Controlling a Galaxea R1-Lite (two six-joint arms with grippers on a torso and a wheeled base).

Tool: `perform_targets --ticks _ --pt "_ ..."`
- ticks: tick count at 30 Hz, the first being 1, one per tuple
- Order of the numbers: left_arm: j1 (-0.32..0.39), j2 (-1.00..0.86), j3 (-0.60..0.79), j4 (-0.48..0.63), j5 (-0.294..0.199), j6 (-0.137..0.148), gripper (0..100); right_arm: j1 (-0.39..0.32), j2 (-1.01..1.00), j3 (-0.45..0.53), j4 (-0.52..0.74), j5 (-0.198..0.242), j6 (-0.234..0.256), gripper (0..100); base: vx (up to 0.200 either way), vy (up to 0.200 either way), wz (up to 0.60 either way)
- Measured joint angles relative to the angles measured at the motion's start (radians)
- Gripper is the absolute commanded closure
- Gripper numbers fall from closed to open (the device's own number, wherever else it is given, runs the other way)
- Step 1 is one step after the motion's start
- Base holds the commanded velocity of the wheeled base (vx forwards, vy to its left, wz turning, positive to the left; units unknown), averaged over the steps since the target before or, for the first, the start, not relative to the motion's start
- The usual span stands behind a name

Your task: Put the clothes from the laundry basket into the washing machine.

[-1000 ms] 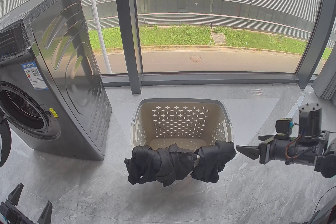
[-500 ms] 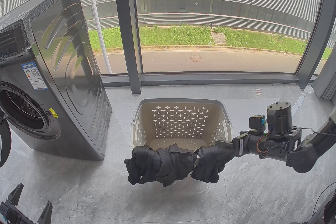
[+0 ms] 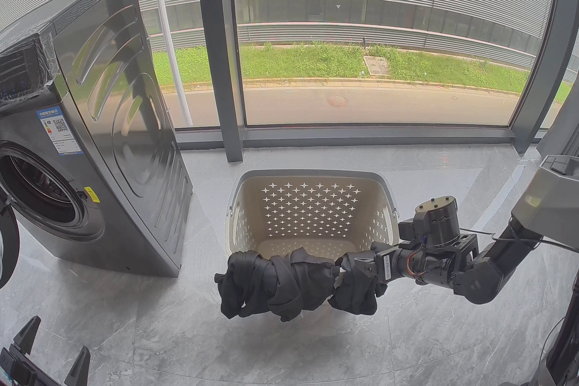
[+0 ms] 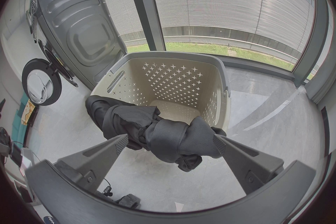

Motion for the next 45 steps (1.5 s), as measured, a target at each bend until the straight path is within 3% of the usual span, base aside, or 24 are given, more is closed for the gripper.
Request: perform_targets --ticks 11,45 --pt "0.000 0.000 0.000 0.000 0.000 0.002 0 0.011 0.130 -0.064 -0.050 -0.038 -0.013 0 0.000 0.000 0.00" --pt "0.000 0.000 0.000 0.001 0.000 0.009 0 0.001 0.231 -0.145 -0.054 -0.041 -0.039 0 0.000 0.000 0.00"
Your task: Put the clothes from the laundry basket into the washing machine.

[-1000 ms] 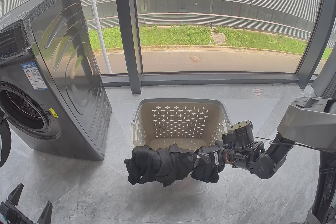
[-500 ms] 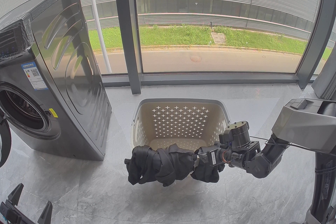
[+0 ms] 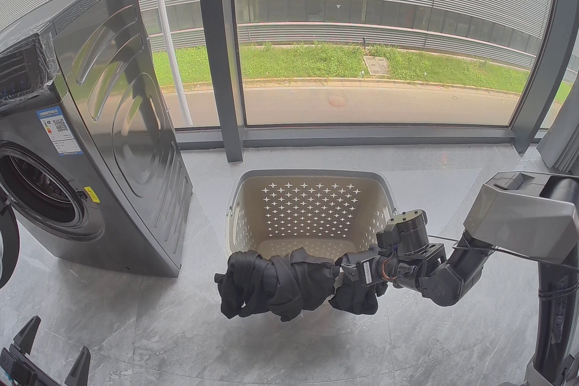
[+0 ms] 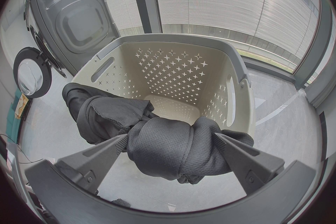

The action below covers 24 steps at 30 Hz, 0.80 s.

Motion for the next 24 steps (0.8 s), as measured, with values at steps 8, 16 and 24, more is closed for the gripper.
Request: perform_targets --ticks 8,16,24 --pt "0.000 0.000 0.000 0.000 0.000 -0.001 0 -0.002 0.017 -0.013 0.000 -0.007 0.000 100 0.000 0.000 0.00" --pt "0.000 0.000 0.000 0.000 0.000 -0.001 0 -0.001 0.012 -0.014 -0.002 -0.007 0.000 100 0.000 0.000 0.00" --pt "0.000 0.000 0.000 0.000 0.000 -0.001 0 0.004 -0.080 -0.014 0.002 -0.010 0.004 100 0.000 0.000 0.00"
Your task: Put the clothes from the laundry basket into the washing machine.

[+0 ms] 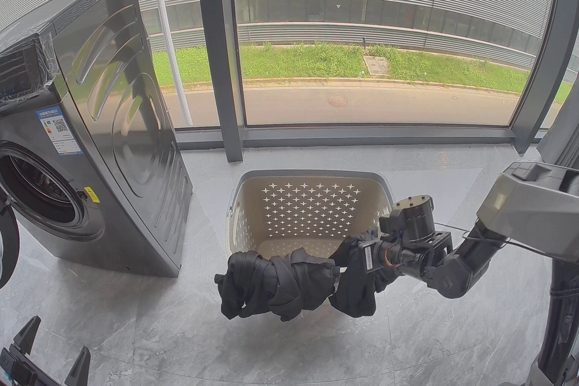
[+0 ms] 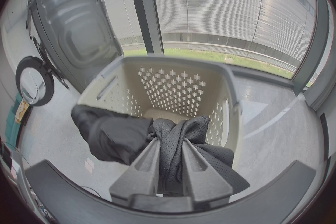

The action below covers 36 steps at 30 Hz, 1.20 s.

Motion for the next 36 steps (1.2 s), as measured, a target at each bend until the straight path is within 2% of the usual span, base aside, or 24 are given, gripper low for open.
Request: perform_targets --ticks 12,21,36 --pt "0.000 0.000 0.000 0.000 0.000 0.000 0 0.010 -0.460 0.051 0.000 0.007 0.014 100 0.000 0.000 0.00" --pt "0.000 0.000 0.000 0.000 0.000 -0.003 0 0.025 -0.777 0.176 -0.026 0.028 0.029 100 0.000 0.000 0.00" --pt "0.000 0.000 0.000 0.000 0.000 -0.009 0 0.030 -0.873 0.211 -0.068 0.029 0.028 100 0.000 0.000 0.00"
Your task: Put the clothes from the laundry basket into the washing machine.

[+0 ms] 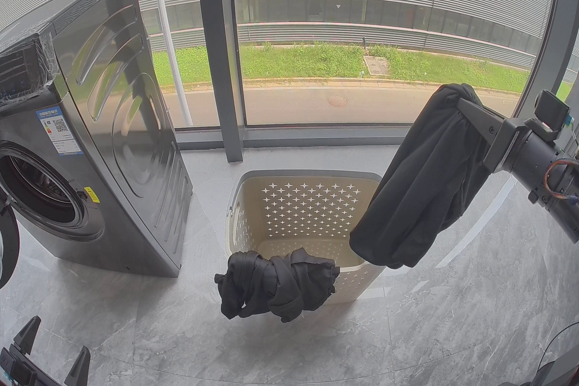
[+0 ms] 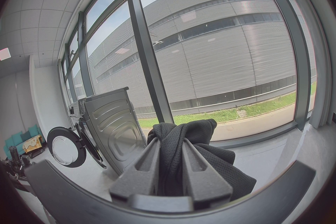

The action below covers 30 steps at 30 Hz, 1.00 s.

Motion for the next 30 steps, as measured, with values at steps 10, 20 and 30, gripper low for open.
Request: perform_targets --ticks 10,20,30 --pt "0.000 0.000 0.000 0.000 0.000 -0.001 0 -0.007 -0.011 -0.004 -0.001 0.000 0.000 100 -0.180 0.000 0.00" --pt "0.000 0.000 0.000 -0.001 0.000 -0.001 0 -0.009 -0.011 0.014 0.002 -0.014 0.000 100 0.000 0.020 0.00" --pt "0.000 0.000 0.000 0.000 -0.001 -0.001 0 -0.013 -0.002 0.037 0.015 -0.087 -0.007 100 0.000 0.200 0.00"
